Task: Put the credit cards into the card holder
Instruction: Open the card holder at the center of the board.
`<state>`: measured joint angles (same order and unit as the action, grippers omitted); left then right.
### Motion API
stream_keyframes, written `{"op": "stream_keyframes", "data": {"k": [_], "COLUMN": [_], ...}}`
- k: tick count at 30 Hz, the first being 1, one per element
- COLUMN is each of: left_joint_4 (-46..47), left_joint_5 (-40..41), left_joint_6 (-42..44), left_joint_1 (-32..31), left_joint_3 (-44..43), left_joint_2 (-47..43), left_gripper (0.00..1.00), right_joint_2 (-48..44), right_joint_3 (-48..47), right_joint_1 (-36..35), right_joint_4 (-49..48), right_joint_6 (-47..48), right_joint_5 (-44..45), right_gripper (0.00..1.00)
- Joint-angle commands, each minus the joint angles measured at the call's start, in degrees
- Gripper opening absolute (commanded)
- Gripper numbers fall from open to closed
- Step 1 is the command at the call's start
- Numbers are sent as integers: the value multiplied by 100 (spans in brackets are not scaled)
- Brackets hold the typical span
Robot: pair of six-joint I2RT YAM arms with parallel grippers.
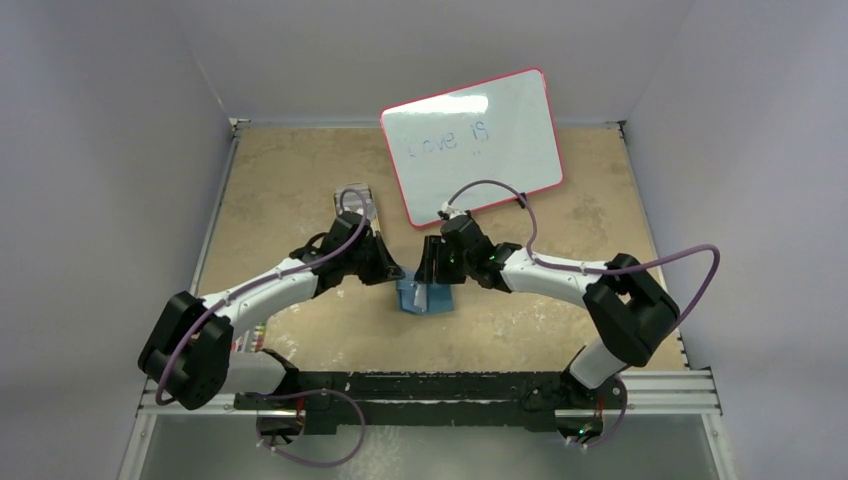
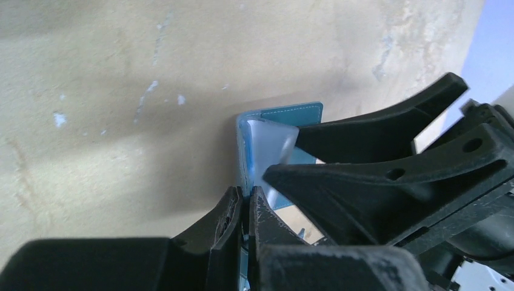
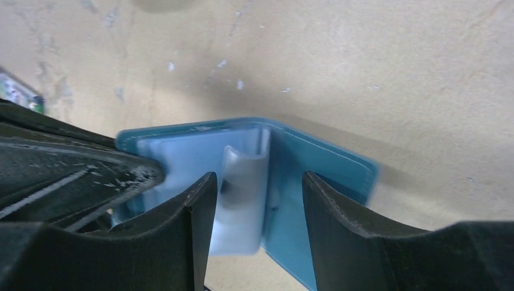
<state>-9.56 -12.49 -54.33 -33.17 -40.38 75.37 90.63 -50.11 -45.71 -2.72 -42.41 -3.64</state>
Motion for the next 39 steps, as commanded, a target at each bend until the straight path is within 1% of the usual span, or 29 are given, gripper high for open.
{"op": "stream_keyframes", "data": {"k": [1,4,9,16,18,20,26,29,32,35,39], "left_joint_4": [-361,-456,-892,-927,-767,-403,417,478,457,502,538], "left_joint_5": [317,326,583,541,390,146,-173,-181,-122,-104,-102], "left_joint_6": [216,242,400,322,377,370,99,93,93,74,54], "left_joint_1": [-6,4,50,91,91,91,91,91,91,91,91], "left_joint_3": [-162,-168,-219,-112,-79,59,344,294,235,222,233], "left_joint_2": [-227,-275,-426,-644,-657,-654,-304,-127,-36,17,43], "left_gripper": [0,0,0,0,0,0,0,0,0,0,0], "right_joint_2": [-87,-32,44,109,96,52,-477,-922,-1136,-1107,-793], "right_joint_3": [128,155,227,341,350,345,2,-129,-154,-138,-105], "right_joint_1": [-16,-11,-15,-15,-16,-17,-16,-37,-119,-246,-325], "right_joint_4": [247,275,271,-186,-203,-154,431,466,344,121,-140], "right_joint_6": [84,163,308,547,559,559,471,332,83,-42,-167], "right_joint_5": [538,597,801,744,583,474,770,471,262,169,25], "right_gripper": [55,50,48,42,42,42,42,40,37,34,30]}}
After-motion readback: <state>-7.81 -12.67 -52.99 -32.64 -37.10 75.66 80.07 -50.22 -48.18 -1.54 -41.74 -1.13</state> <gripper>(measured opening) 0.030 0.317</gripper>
